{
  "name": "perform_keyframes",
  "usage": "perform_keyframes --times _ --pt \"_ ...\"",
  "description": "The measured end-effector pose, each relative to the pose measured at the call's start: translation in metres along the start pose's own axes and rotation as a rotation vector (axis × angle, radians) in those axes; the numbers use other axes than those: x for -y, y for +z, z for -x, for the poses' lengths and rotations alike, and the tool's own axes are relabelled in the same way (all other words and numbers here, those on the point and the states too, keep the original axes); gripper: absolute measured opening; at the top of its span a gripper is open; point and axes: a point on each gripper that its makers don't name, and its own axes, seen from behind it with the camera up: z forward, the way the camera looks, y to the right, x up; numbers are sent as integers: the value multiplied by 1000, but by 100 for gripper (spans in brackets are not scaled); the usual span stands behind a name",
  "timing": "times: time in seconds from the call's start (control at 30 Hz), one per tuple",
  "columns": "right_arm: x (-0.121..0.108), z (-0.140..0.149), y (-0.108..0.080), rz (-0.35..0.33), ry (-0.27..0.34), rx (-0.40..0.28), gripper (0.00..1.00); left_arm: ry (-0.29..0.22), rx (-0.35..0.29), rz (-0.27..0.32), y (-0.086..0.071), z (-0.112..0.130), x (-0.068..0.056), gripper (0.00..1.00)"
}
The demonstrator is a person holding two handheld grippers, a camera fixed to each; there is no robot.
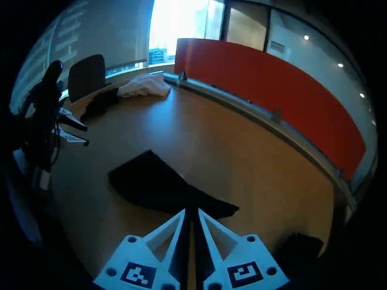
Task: Fold towel
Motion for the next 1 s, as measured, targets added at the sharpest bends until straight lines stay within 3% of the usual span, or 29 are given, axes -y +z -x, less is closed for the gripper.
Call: perform_keyframes --times 0.2,0.4,1.0 --pt "-4 -24 -14 7 -42 -30 5 0 -5 2 0 -2 -3 93" --pt "-3 -29 -16 5 -72 -33 5 2 -6 3 0 -3 -5 93" --pt "27 -41 12 -71 -117 -36 6 2 -13 3 -1 -6 -4 93"
